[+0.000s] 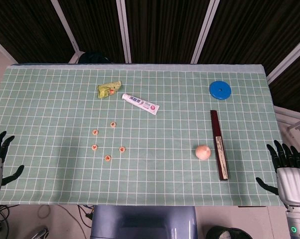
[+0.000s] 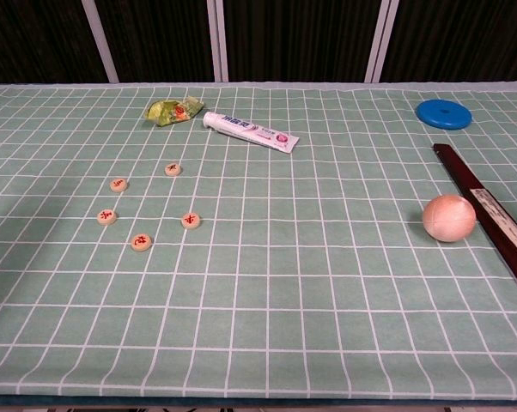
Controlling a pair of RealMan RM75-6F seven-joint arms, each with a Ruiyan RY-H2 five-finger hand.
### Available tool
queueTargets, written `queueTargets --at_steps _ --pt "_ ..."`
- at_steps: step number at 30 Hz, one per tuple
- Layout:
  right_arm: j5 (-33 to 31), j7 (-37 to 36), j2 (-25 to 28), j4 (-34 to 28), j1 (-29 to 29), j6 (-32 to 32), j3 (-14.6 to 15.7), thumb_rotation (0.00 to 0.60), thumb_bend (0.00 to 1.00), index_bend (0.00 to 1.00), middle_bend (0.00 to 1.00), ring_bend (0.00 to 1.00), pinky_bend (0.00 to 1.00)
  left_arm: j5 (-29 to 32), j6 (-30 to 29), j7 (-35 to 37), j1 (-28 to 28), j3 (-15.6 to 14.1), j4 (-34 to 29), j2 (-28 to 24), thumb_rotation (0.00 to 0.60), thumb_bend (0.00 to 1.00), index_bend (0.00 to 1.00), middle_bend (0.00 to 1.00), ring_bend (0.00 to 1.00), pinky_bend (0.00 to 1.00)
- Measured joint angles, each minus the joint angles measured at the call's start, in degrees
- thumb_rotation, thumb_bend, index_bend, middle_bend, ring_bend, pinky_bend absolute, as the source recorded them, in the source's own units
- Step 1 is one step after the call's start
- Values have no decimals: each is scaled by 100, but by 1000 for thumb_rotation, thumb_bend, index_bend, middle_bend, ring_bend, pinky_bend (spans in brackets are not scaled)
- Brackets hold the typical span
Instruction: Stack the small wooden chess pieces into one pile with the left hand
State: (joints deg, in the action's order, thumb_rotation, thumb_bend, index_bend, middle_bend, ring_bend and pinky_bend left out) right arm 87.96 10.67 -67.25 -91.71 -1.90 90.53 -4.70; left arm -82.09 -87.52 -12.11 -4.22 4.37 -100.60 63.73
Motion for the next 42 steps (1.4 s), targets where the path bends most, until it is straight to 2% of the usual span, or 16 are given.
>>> queueTargets --at_steps 30,42 --pt "-42 -10 19 -41 26 28 -16 600 232 92 13 0 0 -35 52 143 -35 4 65 6 600 191 136 0 0 0" --pt "-73 18 -1 -79 46 61 -32 600 232 92 13 0 0 -239 205 163 -169 -31 16 -23 600 161 149 0 0 0"
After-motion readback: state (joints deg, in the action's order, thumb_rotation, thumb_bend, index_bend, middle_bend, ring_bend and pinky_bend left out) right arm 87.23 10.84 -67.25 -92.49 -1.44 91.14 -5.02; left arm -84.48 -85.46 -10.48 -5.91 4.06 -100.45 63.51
